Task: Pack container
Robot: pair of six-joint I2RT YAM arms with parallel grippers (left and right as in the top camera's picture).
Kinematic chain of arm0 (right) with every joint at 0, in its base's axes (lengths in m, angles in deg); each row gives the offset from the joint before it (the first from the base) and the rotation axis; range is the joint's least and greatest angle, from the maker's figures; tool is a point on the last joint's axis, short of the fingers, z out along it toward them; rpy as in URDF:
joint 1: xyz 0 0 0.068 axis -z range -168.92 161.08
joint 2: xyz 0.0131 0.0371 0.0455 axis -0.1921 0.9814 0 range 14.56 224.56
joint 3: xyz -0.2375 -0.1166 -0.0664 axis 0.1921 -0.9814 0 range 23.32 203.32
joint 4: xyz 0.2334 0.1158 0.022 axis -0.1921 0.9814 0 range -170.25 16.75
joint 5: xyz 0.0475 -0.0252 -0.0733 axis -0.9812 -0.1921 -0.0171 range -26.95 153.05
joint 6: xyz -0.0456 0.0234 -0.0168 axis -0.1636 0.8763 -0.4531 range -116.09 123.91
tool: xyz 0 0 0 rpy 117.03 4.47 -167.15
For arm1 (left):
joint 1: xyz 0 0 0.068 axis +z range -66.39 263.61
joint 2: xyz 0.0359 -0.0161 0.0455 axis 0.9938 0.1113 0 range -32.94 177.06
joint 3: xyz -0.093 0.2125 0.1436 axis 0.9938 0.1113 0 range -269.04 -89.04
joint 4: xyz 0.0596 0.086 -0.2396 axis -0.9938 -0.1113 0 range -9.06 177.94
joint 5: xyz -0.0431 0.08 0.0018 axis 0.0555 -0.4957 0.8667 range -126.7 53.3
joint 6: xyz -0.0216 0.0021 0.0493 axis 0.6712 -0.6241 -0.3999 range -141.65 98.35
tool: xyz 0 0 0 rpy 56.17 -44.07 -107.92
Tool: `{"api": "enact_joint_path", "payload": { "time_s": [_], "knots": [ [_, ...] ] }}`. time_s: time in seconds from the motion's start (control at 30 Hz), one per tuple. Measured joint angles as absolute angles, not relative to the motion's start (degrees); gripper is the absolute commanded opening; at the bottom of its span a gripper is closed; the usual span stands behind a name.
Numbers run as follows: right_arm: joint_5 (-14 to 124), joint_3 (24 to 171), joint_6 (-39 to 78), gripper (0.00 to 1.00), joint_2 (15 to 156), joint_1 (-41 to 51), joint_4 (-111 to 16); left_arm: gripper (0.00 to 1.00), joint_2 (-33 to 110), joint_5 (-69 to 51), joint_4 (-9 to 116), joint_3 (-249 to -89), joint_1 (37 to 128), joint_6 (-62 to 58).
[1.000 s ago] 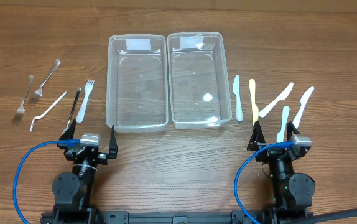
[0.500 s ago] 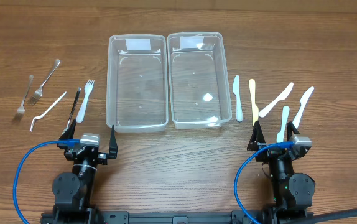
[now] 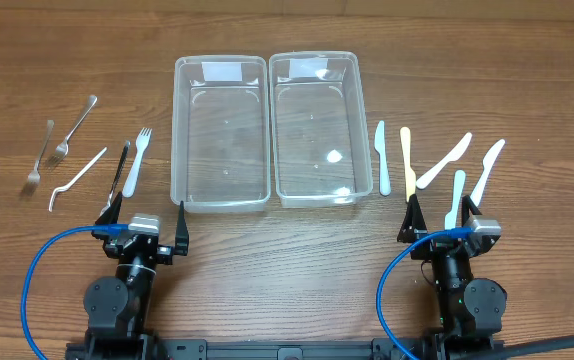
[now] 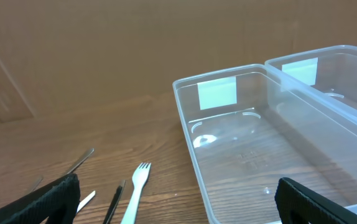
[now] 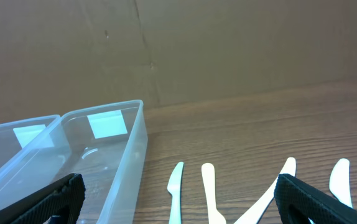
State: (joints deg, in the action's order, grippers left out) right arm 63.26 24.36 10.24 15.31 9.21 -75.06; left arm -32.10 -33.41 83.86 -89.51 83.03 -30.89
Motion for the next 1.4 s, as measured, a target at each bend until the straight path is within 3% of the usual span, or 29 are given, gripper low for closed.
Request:
{"api": "enact_joint_path", "payload": {
  "time_s": [0.4, 0.6, 0.83, 1.1, 1.4],
  "knots": [
    [62.41, 24.36, 16.19, 1.00, 15.31, 9.21, -74.56, 1.00, -32.10, -33.23, 85.70, -89.51, 83.03, -30.12],
    [60.83, 33.61, 20.89, 1.00, 18.90, 9.21, -56.66, 1.00, -30.88, -32.99, 66.84, -99.98, 83.03, -22.36],
    [60.11, 58.04, 21.85, 1.00, 43.55, 9.21, -45.16, 1.00, -13.26, -34.74, 52.96, -125.55, 83.03, -20.24],
    [59.85, 94.21, 20.73, 1.00, 82.98, 9.64, -12.79, 1.00, 11.31, -35.05, 34.88, -143.56, 83.29, -20.07],
    [60.26, 114.26, 14.11, 1.00, 108.71, 11.37, -8.90, 1.00, 13.58, -33.23, 33.94, -144.94, 83.29, -20.07]
  ]
}}
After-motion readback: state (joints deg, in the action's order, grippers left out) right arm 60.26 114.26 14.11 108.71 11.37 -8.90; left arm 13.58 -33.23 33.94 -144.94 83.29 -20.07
